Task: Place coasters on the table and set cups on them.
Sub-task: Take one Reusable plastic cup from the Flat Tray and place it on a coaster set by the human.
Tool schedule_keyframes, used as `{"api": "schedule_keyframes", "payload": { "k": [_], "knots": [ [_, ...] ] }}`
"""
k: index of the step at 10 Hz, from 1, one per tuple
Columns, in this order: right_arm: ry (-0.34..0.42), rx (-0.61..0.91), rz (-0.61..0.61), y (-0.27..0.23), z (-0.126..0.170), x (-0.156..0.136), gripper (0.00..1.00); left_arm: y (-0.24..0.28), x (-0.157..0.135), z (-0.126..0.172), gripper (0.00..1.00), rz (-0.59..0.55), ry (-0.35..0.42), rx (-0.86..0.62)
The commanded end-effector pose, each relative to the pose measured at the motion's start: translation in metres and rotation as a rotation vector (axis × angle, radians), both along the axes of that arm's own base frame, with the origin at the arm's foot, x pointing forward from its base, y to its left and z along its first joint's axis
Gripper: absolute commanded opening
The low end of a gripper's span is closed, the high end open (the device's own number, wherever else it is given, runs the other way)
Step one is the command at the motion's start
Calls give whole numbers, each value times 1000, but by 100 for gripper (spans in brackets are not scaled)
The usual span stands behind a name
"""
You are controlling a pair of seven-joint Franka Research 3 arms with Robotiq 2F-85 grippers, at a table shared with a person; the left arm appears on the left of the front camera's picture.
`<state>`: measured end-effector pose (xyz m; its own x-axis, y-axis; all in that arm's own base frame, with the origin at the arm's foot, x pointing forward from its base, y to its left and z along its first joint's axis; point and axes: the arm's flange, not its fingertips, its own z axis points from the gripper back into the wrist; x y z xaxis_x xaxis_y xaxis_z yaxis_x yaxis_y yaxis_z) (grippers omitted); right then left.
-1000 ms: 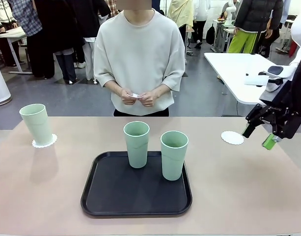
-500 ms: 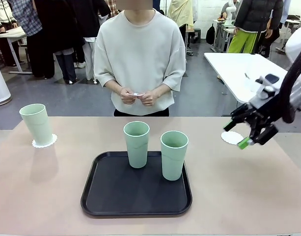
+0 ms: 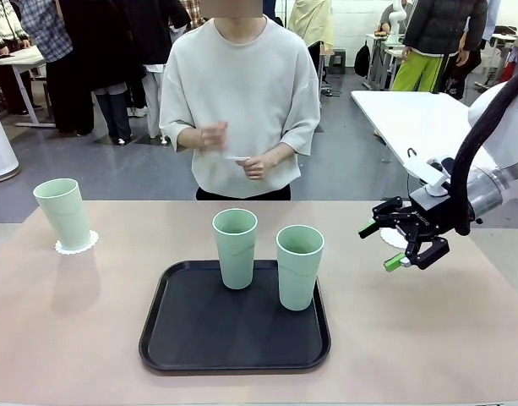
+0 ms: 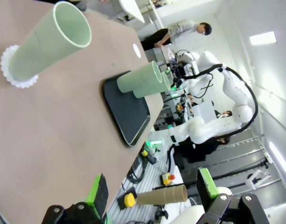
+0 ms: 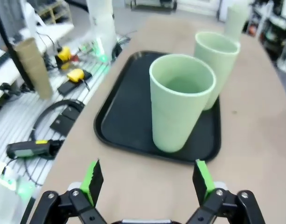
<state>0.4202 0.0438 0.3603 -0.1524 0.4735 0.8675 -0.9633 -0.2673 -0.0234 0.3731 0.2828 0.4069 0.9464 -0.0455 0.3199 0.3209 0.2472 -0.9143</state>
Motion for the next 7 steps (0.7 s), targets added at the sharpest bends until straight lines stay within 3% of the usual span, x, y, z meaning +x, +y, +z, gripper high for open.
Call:
{"api": "schedule_keyframes", "payload": {
  "k": [1, 3, 4, 7],
  "knots": [
    [28, 95, 9, -10, -10, 14, 100, 2, 0, 3, 100, 8, 12, 4],
    [106, 101, -55, -7, -15, 16, 100, 2, 0, 3, 100, 8, 12, 4],
    [39, 72, 1, -9, -11, 6, 100, 2, 0, 3, 100, 8, 12, 4],
    [39, 72, 1, -9, -11, 6, 100, 2, 0, 3, 100, 8, 12, 4]
  ]
}}
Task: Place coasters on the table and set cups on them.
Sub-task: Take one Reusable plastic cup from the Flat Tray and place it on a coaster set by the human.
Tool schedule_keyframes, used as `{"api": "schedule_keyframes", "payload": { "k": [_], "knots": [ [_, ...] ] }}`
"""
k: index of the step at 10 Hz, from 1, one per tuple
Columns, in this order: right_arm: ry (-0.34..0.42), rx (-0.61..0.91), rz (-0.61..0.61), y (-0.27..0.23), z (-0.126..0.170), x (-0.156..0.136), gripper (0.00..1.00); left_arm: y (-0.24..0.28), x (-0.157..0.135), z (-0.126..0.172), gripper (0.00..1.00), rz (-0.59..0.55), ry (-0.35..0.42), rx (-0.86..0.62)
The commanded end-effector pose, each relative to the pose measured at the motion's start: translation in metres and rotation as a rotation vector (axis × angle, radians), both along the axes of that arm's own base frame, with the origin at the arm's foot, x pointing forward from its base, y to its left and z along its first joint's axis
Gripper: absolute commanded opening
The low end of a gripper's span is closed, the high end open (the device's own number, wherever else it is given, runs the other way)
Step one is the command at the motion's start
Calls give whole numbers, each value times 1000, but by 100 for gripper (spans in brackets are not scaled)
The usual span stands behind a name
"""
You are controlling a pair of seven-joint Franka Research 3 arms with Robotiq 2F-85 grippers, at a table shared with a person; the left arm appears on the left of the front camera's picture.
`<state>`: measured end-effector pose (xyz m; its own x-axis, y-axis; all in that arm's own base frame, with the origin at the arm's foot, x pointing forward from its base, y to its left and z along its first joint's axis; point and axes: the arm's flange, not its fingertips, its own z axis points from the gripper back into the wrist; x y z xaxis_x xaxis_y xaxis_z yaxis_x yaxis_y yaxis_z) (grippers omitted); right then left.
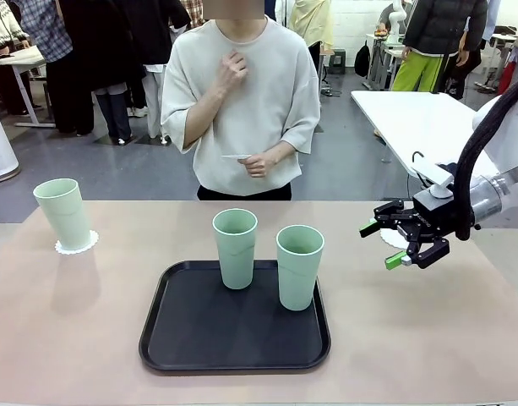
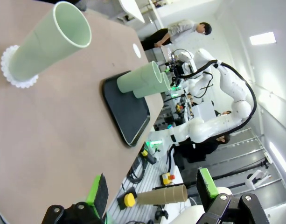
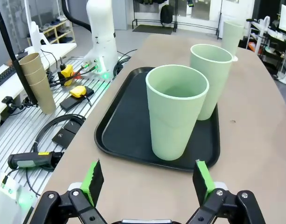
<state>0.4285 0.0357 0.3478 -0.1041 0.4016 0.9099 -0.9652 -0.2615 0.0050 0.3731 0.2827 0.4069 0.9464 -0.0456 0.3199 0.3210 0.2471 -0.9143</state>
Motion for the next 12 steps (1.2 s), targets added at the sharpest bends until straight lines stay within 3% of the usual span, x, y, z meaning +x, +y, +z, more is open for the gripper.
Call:
{"api": "schedule_keyframes", "payload": {
  "k": [1, 2, 4, 8, 12],
  "knots": [
    [4, 1, -3, -1, -2, 0, 100, 2, 0, 3, 100, 8, 12, 4],
    [-54, 113, -88, 4, -4, 1, 100, 2, 0, 3, 100, 8, 12, 4],
    [-66, 188, -207, 14, -17, 1, 100, 2, 0, 3, 100, 8, 12, 4],
    [68, 168, -154, 37, -40, -9, 100, 2, 0, 3, 100, 8, 12, 4],
    [60, 150, -179, 49, -58, -3, 100, 2, 0, 3, 100, 8, 12, 4]
  ]
}}
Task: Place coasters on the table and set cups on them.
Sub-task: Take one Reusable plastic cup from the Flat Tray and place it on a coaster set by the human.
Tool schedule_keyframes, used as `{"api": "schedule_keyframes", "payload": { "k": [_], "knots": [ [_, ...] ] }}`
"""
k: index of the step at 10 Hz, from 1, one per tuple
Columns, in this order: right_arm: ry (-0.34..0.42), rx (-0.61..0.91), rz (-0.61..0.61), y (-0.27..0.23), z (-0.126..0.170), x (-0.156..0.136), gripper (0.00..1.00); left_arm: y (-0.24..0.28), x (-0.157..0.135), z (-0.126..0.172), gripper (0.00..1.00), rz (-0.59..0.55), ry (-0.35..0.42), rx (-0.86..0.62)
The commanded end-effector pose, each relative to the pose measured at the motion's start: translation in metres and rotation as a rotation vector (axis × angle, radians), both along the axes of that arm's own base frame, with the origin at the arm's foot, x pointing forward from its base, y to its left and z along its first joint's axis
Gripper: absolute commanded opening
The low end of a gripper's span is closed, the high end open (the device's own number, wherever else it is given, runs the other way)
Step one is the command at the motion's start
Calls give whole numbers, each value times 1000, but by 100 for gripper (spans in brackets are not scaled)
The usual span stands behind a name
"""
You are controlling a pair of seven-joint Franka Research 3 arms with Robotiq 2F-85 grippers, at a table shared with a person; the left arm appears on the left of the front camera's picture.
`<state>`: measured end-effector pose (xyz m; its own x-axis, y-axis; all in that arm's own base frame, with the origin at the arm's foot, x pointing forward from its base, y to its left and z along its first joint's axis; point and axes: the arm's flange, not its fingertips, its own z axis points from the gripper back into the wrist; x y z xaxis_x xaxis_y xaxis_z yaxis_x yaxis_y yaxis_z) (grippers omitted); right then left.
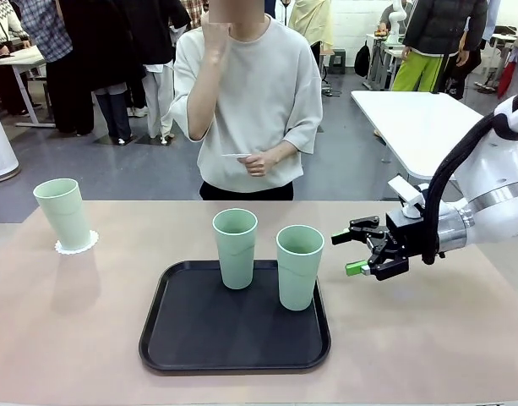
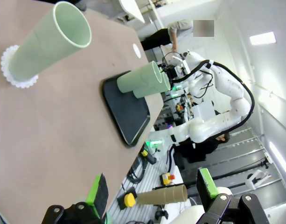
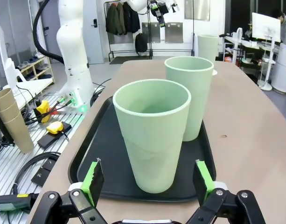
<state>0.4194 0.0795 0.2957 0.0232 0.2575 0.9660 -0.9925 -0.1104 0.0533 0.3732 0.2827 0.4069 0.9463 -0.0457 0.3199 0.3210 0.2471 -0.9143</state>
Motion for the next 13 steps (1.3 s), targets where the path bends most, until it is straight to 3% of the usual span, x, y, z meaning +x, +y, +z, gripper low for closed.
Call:
{"api": "schedule_keyframes", "payload": {
  "k": [1, 9, 13],
  "knots": [
    [-20, -17, -31, 6, -11, 10, 100, 2, 0, 3, 100, 8, 12, 4],
    [39, 5, 49, 35, -36, 13, 100, 2, 0, 3, 100, 8, 12, 4],
    [30, 31, 39, 42, -44, 15, 100, 2, 0, 3, 100, 8, 12, 4]
  ]
}}
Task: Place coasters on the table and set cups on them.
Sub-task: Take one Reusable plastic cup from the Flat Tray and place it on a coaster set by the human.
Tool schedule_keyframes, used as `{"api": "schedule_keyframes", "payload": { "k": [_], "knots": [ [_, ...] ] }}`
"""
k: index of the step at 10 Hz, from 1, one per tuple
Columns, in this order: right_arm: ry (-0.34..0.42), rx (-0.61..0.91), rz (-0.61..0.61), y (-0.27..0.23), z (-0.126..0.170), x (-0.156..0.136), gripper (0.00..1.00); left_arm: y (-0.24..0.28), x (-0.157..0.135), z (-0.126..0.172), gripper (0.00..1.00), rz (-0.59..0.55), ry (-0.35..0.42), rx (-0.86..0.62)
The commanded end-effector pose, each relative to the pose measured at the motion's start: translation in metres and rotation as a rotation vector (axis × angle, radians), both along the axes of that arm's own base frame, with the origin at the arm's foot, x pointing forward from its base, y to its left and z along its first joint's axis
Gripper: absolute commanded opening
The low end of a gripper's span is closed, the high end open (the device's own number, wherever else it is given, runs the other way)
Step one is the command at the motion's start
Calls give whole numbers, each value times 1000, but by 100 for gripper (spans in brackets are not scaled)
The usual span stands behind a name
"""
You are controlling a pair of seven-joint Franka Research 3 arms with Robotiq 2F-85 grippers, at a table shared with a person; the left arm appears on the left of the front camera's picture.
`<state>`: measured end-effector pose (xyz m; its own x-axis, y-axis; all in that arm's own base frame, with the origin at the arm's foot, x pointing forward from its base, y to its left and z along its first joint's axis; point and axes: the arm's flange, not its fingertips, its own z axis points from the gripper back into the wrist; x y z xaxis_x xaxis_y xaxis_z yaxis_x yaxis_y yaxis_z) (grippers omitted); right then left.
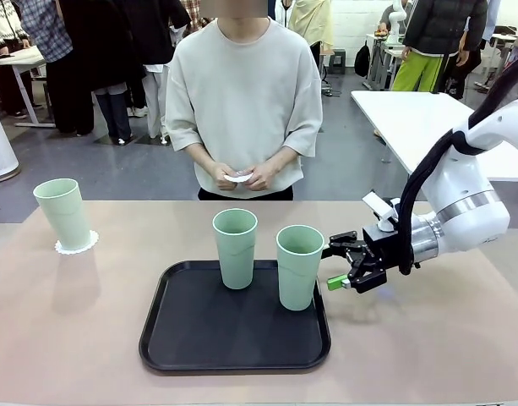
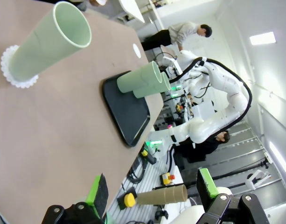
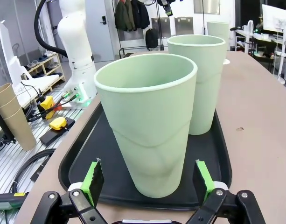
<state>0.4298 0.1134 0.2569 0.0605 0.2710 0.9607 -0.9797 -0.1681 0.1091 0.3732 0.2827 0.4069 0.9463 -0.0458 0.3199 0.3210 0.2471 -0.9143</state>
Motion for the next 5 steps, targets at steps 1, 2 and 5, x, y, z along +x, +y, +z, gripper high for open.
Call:
{"api": "schedule_keyframes", "payload": {
  "k": [1, 2, 5],
  "knots": [
    [-23, 44, -15, 9, -7, 5, 100, 2, 0, 3, 100, 8, 12, 4],
    [-21, 43, -8, 11, -8, 4, 100, 2, 0, 3, 100, 8, 12, 4],
    [-26, 37, 18, 19, -11, 0, 100, 2, 0, 3, 100, 8, 12, 4]
  ]
}}
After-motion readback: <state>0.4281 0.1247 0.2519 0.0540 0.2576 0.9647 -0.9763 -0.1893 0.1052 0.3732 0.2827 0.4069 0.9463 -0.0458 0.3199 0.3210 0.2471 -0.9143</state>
